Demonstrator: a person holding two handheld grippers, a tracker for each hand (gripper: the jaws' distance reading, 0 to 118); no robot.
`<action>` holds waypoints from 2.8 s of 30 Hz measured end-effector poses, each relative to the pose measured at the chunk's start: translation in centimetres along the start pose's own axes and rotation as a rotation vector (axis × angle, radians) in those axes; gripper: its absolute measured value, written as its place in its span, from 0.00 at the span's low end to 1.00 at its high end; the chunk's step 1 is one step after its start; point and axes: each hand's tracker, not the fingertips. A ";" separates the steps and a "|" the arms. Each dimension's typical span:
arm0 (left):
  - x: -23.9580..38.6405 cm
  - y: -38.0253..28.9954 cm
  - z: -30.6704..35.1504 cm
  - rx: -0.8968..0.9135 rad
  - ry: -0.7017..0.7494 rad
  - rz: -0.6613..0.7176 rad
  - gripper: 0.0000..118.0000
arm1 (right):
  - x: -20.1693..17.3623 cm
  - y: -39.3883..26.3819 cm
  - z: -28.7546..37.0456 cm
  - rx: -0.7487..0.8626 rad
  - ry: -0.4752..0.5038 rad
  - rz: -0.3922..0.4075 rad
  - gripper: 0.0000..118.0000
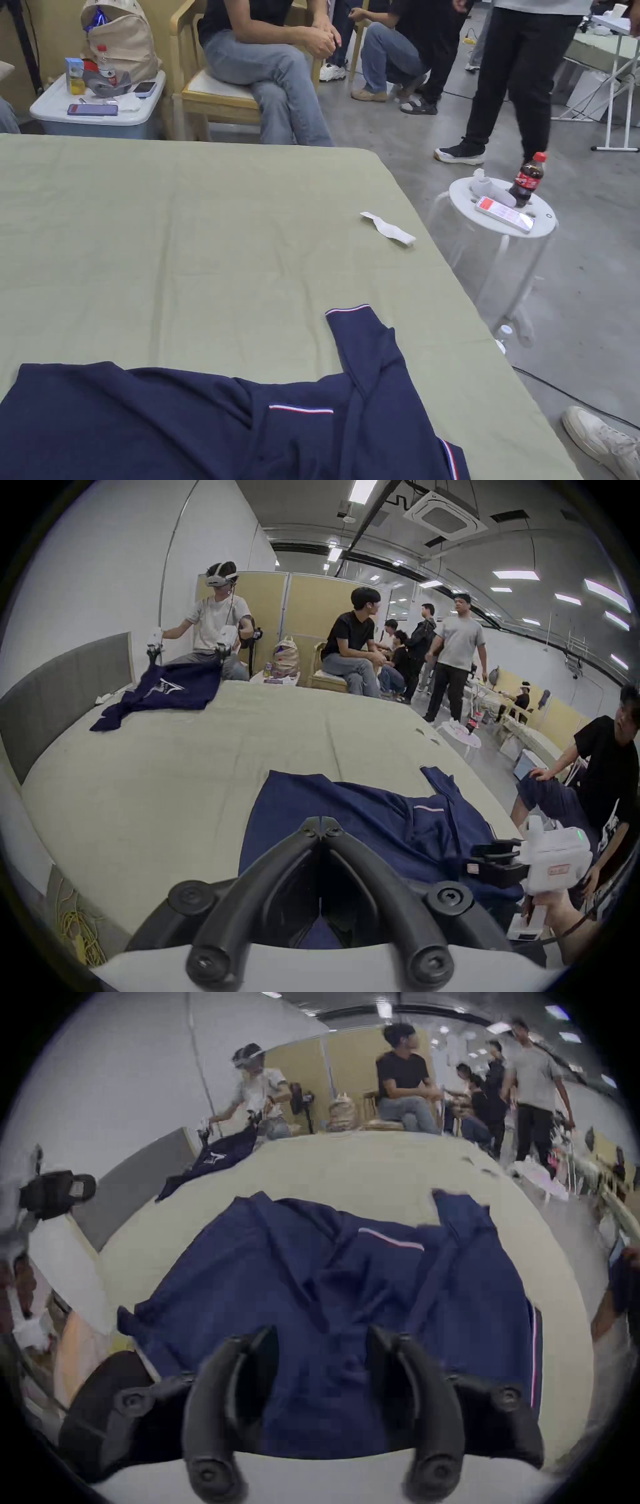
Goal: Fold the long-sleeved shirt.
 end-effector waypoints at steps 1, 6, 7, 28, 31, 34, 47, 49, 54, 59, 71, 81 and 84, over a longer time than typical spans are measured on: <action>0.0 -0.1 0.2 -0.003 0.000 -0.005 0.00 | 0.1 0.1 0.9 0.024 -0.016 -0.025 0.58; -0.3 -0.8 0.7 -0.006 -0.001 -0.004 0.00 | 3.6 3.5 6.6 0.252 -0.154 -0.093 0.60; -0.4 -0.9 0.5 -0.008 0.005 0.001 0.00 | 4.3 4.2 7.5 0.291 -0.185 -0.101 0.59; -7.7 5.9 -25.7 -0.206 -0.006 0.077 0.75 | 5.6 4.7 0.6 0.221 -0.158 -0.148 0.00; -9.3 5.9 -33.5 -0.342 0.030 0.086 0.74 | 6.1 4.5 0.0 0.194 -0.184 -0.143 0.00; -10.1 3.6 -37.6 -0.428 -0.014 0.076 0.72 | 7.3 3.8 -0.3 0.150 -0.208 -0.159 0.00; -6.9 5.2 -28.4 -0.155 0.078 0.041 0.00 | 10.3 4.7 0.8 0.127 -0.294 -0.203 0.00; -6.5 7.8 -23.2 -0.058 0.089 0.118 0.00 | 10.7 5.2 1.6 0.152 -0.318 -0.179 0.00; -9.2 8.3 -21.1 -0.051 0.114 0.015 0.00 | 13.5 7.6 0.8 0.177 -0.341 -0.139 0.00; -9.7 7.2 -21.9 -0.108 0.120 0.000 0.00 | 19.1 11.1 -6.1 -0.028 -0.168 -0.164 0.56; -9.1 5.5 -24.0 -0.170 0.102 0.012 0.00 | 21.4 11.0 -16.5 -0.218 -0.150 -0.051 0.50; -10.2 5.5 -23.7 -0.178 0.097 0.047 0.00 | 20.7 11.0 -14.3 -0.064 -0.179 -0.171 0.05; -10.9 6.4 -22.1 -0.159 0.067 0.067 0.00 | 19.4 11.6 -10.5 0.078 -0.172 -0.159 0.05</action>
